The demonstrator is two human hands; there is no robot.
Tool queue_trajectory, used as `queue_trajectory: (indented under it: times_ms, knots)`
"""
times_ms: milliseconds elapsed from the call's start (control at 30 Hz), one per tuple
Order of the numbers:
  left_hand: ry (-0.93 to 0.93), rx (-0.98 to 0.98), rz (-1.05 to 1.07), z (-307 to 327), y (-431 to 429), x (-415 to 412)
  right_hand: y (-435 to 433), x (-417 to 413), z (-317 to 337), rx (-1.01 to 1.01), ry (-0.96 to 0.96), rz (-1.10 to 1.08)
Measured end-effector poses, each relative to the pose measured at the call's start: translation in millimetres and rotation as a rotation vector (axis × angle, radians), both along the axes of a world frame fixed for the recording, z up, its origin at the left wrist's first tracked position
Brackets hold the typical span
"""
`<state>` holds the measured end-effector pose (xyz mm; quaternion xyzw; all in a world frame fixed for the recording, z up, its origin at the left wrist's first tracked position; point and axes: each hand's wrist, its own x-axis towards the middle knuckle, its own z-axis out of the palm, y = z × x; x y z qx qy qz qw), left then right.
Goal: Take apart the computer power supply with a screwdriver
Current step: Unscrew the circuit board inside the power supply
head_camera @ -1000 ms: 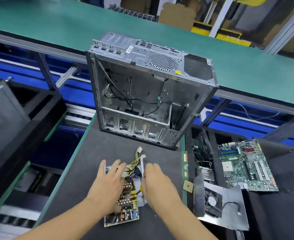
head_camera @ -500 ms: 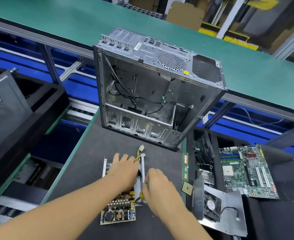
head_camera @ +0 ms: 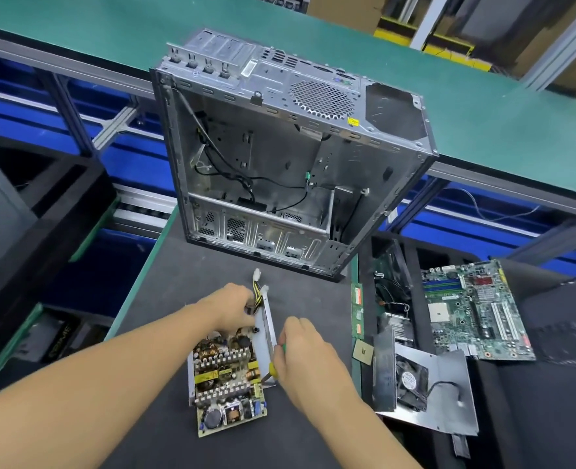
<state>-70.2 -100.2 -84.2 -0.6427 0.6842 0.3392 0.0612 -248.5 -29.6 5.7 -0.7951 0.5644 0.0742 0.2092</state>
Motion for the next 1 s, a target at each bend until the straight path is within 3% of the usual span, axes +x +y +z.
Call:
queue_trajectory:
  times_ms: [200, 400, 1000]
  knots:
    - [-0.238, 0.038, -0.078, -9.5, 4.6, -15.1, -0.3, 2.9, -0.7, -0.012, 0.012, 0.003]
    - [-0.48, -0.08, -0.113, -18.2, -1.7, -25.9, 0.4, 4.1, -1.9, -0.015, 0.017, -0.017]
    - [-0.147, -0.16, -0.22, -37.8, -1.0, 1.9, -3.5, 4.4, -5.7, -0.01, -0.037, -0.035]
